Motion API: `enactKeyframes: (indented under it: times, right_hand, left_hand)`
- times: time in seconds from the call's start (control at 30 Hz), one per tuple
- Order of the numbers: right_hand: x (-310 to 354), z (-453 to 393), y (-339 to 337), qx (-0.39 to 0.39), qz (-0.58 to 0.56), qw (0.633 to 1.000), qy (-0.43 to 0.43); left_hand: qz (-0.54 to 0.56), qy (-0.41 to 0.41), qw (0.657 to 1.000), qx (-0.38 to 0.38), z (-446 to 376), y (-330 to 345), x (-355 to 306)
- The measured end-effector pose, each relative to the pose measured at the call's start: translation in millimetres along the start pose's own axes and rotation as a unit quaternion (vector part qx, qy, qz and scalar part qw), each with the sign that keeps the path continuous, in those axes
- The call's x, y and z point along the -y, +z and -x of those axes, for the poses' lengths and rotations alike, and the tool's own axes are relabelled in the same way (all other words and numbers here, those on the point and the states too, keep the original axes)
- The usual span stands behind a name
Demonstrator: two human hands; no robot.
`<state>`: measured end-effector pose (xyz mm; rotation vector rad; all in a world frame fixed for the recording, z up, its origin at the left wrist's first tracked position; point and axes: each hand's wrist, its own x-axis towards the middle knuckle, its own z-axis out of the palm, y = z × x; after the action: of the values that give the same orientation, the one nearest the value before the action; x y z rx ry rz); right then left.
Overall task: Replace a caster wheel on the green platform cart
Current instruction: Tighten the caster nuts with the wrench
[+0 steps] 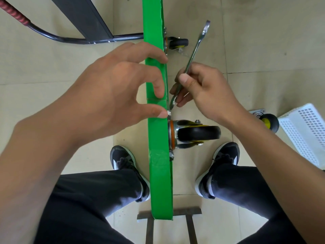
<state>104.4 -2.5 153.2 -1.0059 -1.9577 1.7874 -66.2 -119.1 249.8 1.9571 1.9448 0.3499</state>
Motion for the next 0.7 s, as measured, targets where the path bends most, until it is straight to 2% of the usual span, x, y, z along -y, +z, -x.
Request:
enactKeyframes:
  times: [0.07,0.2,0.43,0.7]
  right_hand:
    - [3,8,2,0.015,0.056,0.997,-0.046]
    - [4,13,4,0.034,0.126,0.988,-0.083]
    - [3,15,5,0.047,0.170,0.980,-0.096]
    - [8,16,5,0.026,0.146,0.985,-0.086]
  left_hand:
    - [-0.005,-0.002,1.000,0.000,-1,-1,0]
    - [-0.006,-0.006,1.000,0.002,-1,-1,0]
    - [-0.003,-0.007,1.000,0.001,0,-1,-1]
    - [0.004,-0.008,1.000,0.003,0,-1,-2]
